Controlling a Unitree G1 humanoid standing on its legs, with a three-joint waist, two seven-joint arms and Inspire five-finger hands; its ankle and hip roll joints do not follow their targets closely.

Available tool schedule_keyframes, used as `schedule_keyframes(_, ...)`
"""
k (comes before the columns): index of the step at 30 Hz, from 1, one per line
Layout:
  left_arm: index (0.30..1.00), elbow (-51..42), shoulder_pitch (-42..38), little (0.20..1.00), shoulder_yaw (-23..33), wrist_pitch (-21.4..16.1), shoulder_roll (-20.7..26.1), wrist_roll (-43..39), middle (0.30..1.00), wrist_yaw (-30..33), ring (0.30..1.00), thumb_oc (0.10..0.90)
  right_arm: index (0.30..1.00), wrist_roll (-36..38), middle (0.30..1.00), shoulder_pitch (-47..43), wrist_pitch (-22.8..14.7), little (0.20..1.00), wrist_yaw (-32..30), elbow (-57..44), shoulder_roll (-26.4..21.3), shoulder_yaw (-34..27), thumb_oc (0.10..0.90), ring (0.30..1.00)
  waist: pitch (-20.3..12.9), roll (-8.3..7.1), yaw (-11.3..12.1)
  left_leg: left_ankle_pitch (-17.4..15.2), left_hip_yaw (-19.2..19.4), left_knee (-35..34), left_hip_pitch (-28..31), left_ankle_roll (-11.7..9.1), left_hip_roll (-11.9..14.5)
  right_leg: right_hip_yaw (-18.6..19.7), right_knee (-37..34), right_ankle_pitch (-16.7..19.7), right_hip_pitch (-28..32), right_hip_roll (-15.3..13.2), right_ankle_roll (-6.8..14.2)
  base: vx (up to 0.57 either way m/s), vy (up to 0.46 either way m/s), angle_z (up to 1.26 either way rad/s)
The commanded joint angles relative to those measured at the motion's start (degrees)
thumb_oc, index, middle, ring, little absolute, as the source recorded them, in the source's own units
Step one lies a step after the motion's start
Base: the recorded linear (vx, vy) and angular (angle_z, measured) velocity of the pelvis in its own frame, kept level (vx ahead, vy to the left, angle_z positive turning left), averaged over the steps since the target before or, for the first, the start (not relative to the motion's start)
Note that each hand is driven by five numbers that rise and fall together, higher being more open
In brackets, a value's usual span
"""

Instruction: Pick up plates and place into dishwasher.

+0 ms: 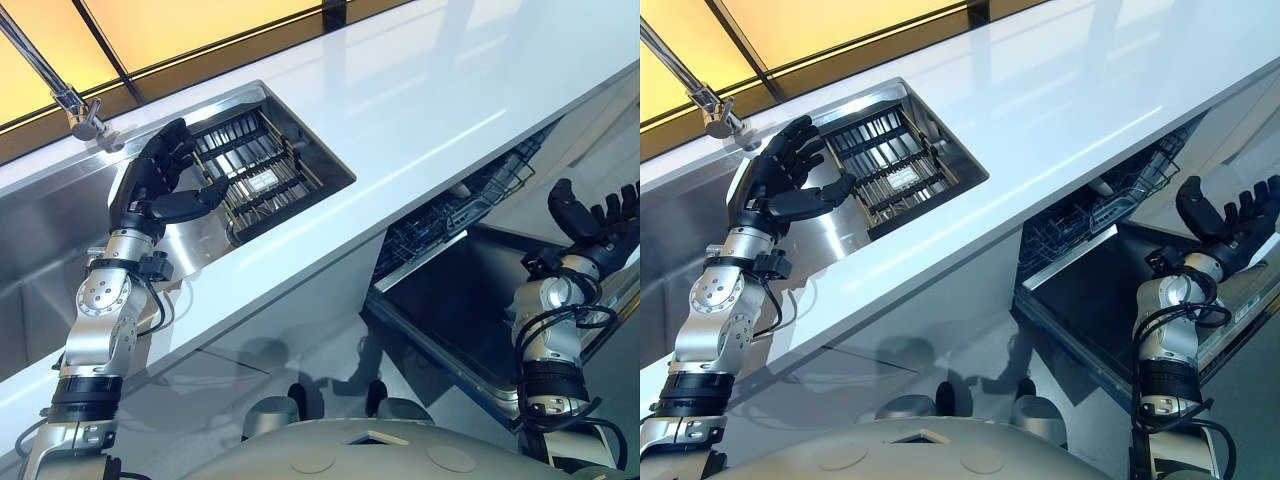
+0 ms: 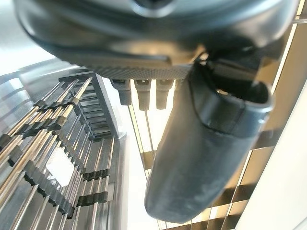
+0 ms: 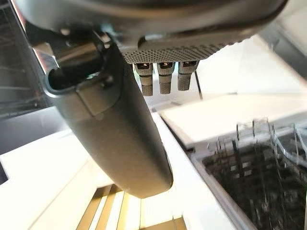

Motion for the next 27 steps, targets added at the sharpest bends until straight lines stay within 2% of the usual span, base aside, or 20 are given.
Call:
schedule_keyframes(1,0.900,-1.2,-5.6,0.900,1.7,-6.4,4.9,-1.4,0.900,1.3,0.900,0.800,0.900,-4.9,0.900,-2.6,-1.9,0.900,-3.9,1.0,-6.7,-2.6,0.800,0.900,-4.4,-1.39,-0.8,-3.5,1.0,0.3,-1.8,2.6,-3.4,0.0,1.0,-2.6,0.4,-0.2,3.0,-0.03,-0.028,-0.09)
schedule_keyframes(8,0.900,-1.6,-6.0,0.900,3.9,-7.2,7.2,-3.1,0.900,1.6,0.900,0.800,0.900,-7.5,0.900,1.3,0.4,0.900,-9.5,9.6,-10.2,-8.4,0.800,0.900,-2.6,-1.01,-2.6,-3.7,2.1,0.7,-2.4,3.0,-3.2,1.1,4.9,-3.8,-1.8,0.0,3.2,-0.07,-0.039,-0.13)
schedule_keyframes(11,0.900,-1.9,-6.6,0.900,4.3,-7.5,7.7,-3.8,0.900,1.8,0.900,0.800,0.900,-5.9,0.900,3.1,1.1,0.900,-8.6,12.9,-10.3,-10.0,0.800,0.900,-1.7,-0.93,-3.1,-3.7,2.5,1.2,-2.7,3.1,-3.2,1.2,6.5,-4.3,-2.7,0.1,3.2,-0.07,-0.044,-0.07)
schedule_keyframes(15,0.900,-2.8,-7.9,0.900,4.9,-7.4,7.8,-4.3,0.900,2.5,0.900,0.800,0.900,1.9,0.900,4.4,2.1,0.900,-3.0,16.7,-9.6,-9.7,0.800,0.900,-0.4,-1.00,-3.6,-4.7,2.5,3.5,-3.7,3.0,-3.1,1.2,8.1,-5.3,-3.6,0.3,2.9,-0.05,-0.068,-0.14)
schedule_keyframes(19,0.900,-2.7,-10.6,0.900,4.0,-8.7,7.9,-3.6,0.900,4.1,0.900,0.800,0.900,11.4,0.900,3.2,2.0,0.900,4.0,20.4,-9.0,-7.3,0.800,0.900,2.2,-0.88,-3.1,-5.2,2.0,8.0,-7.9,2.7,-2.9,0.8,10.5,-6.1,-6.3,0.3,1.9,-0.16,-0.118,-0.10)
schedule_keyframes(23,0.900,-1.4,-15.4,0.900,2.9,-10.6,9.5,-3.8,0.900,6.1,0.900,0.800,0.900,21.9,0.900,0.1,0.2,0.900,10.3,23.1,-9.0,-4.8,0.800,0.900,6.1,-0.40,-2.7,-5.4,1.0,12.1,-13.3,2.1,-2.5,0.1,13.4,-7.2,-10.1,0.6,0.5,-0.25,-0.128,0.00)
schedule_keyframes(27,0.900,-0.6,-19.9,0.900,1.7,-13.5,10.4,-2.4,0.900,10.5,0.900,0.800,0.900,25.4,0.900,-2.1,-3.0,0.900,16.0,23.6,-7.6,-1.4,0.800,0.900,10.5,0.05,-2.6,-6.1,-0.5,19.0,-20.0,1.5,-1.6,-1.0,17.6,-8.3,-14.8,0.5,-1.4,-0.22,-0.157,0.06)
